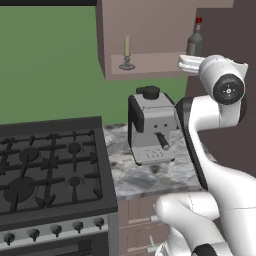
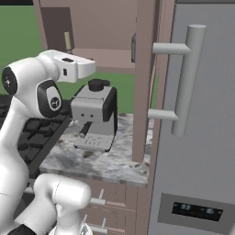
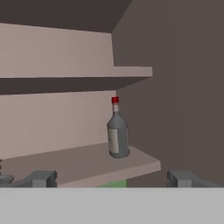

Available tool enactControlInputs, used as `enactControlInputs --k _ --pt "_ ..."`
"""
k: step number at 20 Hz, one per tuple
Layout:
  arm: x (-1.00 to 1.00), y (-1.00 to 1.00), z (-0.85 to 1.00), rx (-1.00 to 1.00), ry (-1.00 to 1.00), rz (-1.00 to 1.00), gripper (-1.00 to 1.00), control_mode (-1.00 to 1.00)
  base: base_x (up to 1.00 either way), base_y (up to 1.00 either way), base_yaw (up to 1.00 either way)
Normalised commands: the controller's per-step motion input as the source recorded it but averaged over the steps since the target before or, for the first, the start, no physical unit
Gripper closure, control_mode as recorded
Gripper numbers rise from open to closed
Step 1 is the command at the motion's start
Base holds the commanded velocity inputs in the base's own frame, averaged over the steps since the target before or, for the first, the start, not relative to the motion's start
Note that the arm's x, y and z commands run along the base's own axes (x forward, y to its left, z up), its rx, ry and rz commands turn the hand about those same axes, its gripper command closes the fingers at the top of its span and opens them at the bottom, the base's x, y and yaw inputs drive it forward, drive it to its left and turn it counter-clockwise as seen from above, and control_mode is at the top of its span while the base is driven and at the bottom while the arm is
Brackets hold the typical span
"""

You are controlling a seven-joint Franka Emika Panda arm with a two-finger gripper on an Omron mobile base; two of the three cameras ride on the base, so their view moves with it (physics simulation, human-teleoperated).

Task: Get the candle and the liquor from the cabinet and move them to the dining counter.

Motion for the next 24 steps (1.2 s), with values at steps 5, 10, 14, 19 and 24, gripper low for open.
enactControlInputs --k 5,10,14,19,24 --pt "0.12 -0.10 0.04 0.00 -0.01 0.00 -1.00 -1.00 0.00 0.00 0.00" --pt "0.15 -0.09 0.05 0.00 0.00 0.00 -1.00 -1.00 0.00 0.00 0.00" --pt "0.08 -0.03 0.02 0.00 0.00 0.00 -1.00 -1.00 0.00 0.00 0.00" --pt "0.11 0.00 0.04 0.00 0.00 0.00 -1.00 -1.00 0.00 0.00 0.00" --pt "0.26 0.00 0.00 0.00 0.00 0.00 -1.00 -1.00 0.00 0.00 0.00"
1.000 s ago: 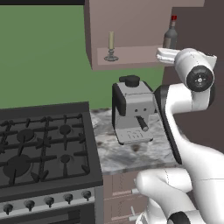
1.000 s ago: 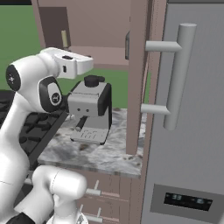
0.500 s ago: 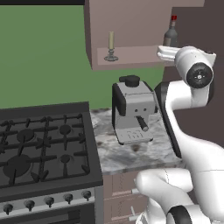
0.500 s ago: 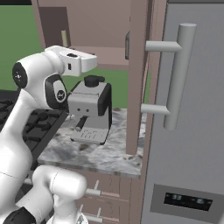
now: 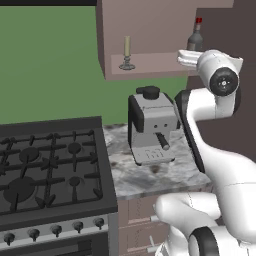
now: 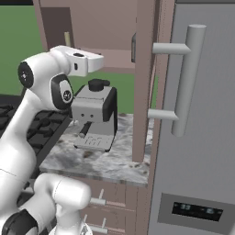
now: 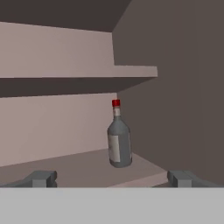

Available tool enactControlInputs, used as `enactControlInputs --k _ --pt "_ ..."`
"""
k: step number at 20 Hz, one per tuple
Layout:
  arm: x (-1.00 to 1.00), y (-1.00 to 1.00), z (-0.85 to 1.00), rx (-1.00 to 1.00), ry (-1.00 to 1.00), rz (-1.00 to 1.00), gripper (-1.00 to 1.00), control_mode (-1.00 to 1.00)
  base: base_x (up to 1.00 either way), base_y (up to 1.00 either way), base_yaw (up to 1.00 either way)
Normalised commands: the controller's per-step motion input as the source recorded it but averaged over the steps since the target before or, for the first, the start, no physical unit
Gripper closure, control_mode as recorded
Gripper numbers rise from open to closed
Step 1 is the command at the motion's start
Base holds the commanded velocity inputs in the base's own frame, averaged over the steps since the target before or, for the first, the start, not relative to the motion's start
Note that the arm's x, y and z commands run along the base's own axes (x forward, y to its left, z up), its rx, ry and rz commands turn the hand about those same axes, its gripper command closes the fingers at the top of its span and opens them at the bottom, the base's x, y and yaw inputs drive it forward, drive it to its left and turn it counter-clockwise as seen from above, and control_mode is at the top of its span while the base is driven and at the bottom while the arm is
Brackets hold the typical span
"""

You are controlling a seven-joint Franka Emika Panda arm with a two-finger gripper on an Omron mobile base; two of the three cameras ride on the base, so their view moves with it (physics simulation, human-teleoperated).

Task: Get the candle and the liquor from the cabinet and move them to the dining counter.

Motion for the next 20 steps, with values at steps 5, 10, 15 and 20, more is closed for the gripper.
enactControlInputs --k 5,10,15,20 --pt "0.38 0.00 0.00 0.00 0.00 0.00 -1.00 -1.00 0.00 0.00 0.00" --pt "0.37 -0.01 0.00 0.00 0.00 0.00 -1.00 -1.00 0.00 0.00 0.00" --pt "0.36 -0.02 0.00 0.00 0.00 0.00 -1.00 -1.00 0.00 0.00 0.00" --pt "0.40 -0.02 0.00 0.00 0.00 0.00 -1.00 -1.00 0.00 0.00 0.00"
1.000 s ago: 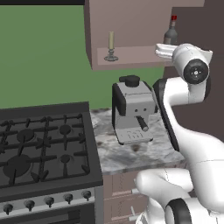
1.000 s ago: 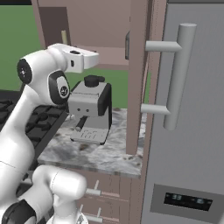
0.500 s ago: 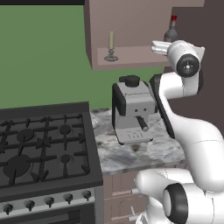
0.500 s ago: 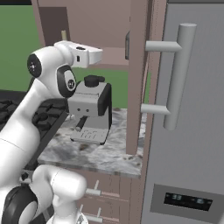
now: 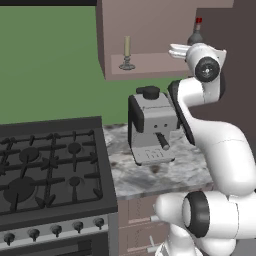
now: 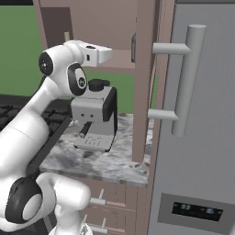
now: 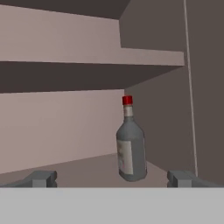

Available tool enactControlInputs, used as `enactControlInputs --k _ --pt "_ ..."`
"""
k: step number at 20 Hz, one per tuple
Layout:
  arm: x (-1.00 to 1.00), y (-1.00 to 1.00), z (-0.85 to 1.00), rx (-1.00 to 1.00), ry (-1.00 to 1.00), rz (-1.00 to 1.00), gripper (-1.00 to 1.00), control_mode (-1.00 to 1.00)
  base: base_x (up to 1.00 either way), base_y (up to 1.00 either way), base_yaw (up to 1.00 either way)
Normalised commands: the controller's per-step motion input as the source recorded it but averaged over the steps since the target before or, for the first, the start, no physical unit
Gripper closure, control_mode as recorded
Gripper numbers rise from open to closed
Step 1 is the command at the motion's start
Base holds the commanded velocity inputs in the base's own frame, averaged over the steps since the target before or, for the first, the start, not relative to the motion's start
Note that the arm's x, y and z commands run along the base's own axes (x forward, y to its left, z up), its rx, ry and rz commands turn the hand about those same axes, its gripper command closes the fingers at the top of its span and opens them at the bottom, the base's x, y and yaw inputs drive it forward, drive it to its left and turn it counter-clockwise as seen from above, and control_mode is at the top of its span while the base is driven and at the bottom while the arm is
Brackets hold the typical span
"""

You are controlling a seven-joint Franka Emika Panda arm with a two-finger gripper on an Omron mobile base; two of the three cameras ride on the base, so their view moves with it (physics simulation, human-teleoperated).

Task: Get the candle and the liquor from the cabinet and move them to the dining counter.

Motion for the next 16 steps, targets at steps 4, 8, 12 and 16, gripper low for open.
enactControlInputs --k 4,8,12,16 --pt "0.36 -0.04 0.00 0.00 0.00 0.00 -1.00 -1.00 0.00 0.00 0.00" --pt "0.31 -0.13 0.01 0.00 0.00 0.00 -1.00 -1.00 0.00 0.00 0.00" --pt "0.14 -0.17 0.01 0.00 0.00 0.00 -1.00 -1.00 0.00 0.00 0.00" --pt "0.08 -0.04 0.06 0.00 -0.02 0.00 -1.00 -1.00 0.00 0.00 0.00"
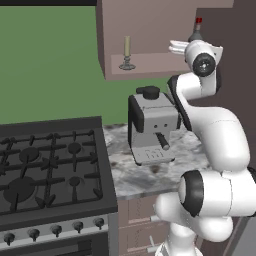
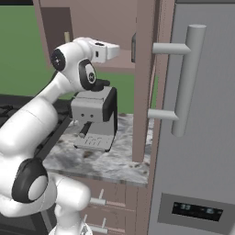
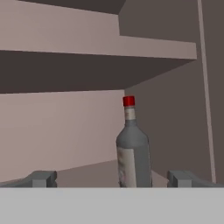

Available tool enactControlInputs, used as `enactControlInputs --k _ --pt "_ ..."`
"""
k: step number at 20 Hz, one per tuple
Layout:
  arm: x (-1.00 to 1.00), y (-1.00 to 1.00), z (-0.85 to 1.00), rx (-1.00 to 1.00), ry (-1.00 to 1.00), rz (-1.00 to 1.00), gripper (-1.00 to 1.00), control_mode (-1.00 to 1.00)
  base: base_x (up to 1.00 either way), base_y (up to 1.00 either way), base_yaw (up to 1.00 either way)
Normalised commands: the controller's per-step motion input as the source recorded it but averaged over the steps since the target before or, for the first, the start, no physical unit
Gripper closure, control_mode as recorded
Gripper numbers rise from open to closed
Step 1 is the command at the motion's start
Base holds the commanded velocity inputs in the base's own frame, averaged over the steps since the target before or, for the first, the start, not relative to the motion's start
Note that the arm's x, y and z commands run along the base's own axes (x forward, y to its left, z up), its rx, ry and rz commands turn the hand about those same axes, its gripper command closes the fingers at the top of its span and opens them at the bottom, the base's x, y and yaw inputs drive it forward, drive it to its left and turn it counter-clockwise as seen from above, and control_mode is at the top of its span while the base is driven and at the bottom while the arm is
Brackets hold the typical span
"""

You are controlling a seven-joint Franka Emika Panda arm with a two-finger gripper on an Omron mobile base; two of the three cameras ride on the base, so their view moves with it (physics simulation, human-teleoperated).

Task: Get the candle and the liquor from the cabinet and move them to the dining counter.

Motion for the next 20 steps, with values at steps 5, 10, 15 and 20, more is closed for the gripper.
enactControlInputs --k 5,10,15,20 --pt "0.00 -0.13 0.20 0.00 -0.02 0.00 -1.00 -1.00 0.00 0.00 0.00" --pt "0.00 -0.12 0.23 0.00 0.00 -0.01 -1.00 -1.00 0.00 0.00 0.00" --pt "0.05 -0.02 0.13 0.00 0.00 -0.01 -1.00 -1.00 0.00 0.00 0.00" --pt "0.17 0.00 0.00 0.00 0.00 -0.01 -1.00 -1.00 0.00 0.00 0.00"
